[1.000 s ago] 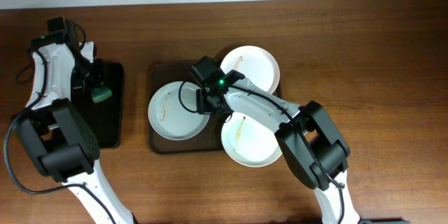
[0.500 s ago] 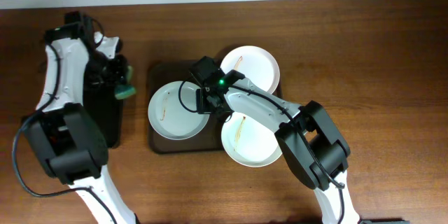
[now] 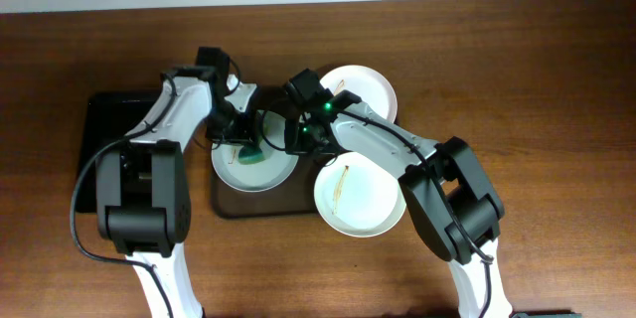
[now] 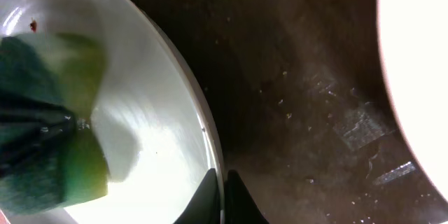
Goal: Clean dirty plates on tray and stack at the side
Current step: 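Scrub the left plate with the sponge in the left gripper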
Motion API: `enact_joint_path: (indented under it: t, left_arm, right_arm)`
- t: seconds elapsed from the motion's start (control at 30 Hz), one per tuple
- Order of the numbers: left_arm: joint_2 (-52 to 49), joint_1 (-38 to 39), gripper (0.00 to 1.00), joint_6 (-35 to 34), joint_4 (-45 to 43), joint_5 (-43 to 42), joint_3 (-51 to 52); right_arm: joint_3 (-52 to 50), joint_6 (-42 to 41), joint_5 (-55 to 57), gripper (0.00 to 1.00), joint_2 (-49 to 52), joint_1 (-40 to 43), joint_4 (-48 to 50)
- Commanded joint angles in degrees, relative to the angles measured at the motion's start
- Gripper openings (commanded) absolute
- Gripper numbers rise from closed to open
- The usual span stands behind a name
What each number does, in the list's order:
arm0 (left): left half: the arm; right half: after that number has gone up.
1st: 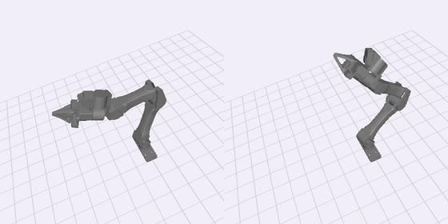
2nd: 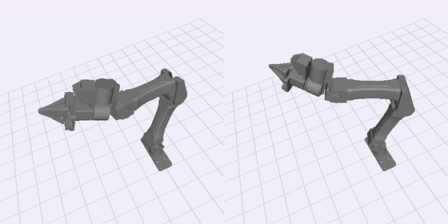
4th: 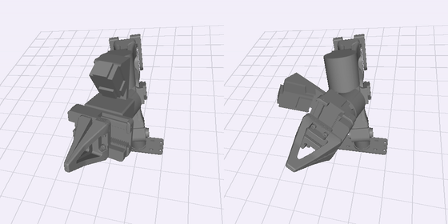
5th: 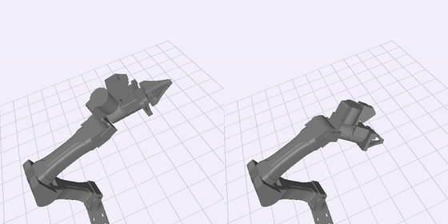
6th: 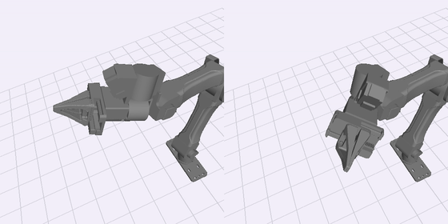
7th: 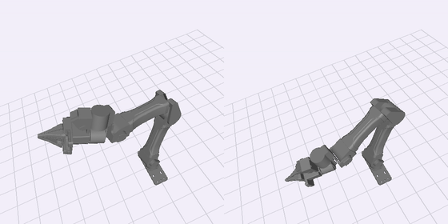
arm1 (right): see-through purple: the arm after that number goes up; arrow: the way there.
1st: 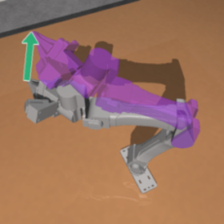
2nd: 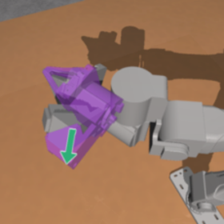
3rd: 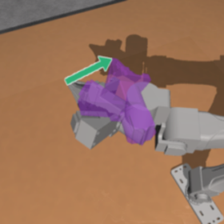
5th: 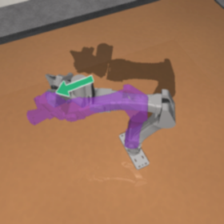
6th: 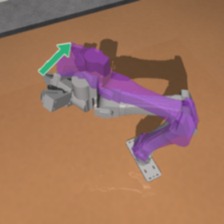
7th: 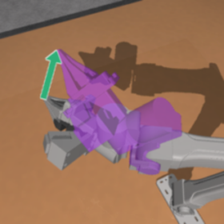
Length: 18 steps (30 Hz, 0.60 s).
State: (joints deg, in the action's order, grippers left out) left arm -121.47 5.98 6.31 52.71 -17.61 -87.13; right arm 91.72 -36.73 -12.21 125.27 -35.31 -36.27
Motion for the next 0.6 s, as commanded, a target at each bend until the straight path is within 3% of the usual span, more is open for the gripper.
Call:
enact_joint_path:
  t: [0.0, 0.2, 0.27, 0.47, 0.57]
  left_arm:
    - [1.3, 0.7, 0.01, -0.7, -4.8, 10.6, 5.7]
    - [1.3, 0.7, 0.01, -0.7, -17.7, 28.5, 6.5]
    - [1.3, 0.7, 0.01, -0.7, -18.8, 29.8, 6.5]
    - [1.3, 1.0, 0.01, -0.6, 0.7, 15.1, 6.5]
    - [1.3, 1.0, 0.01, 5.6, 5.3, 1.5, 6.4]
  right_arm:
    - [0.7, -0.2, -0.9, 0.04, 0.8, 0.1, 0.3]
    - [0.7, 0.0, -0.9, 0.04, 0.8, 0.1, 0.2]
    - [0.7, 0.1, -0.7, 0.04, 0.8, 0.1, 0.1]
    - [0.7, 0.2, -0.7, 0.04, 0.8, 0.1, 0.1]
    - [0.7, 0.2, -0.7, 0.04, 0.8, 0.1, 0.1]
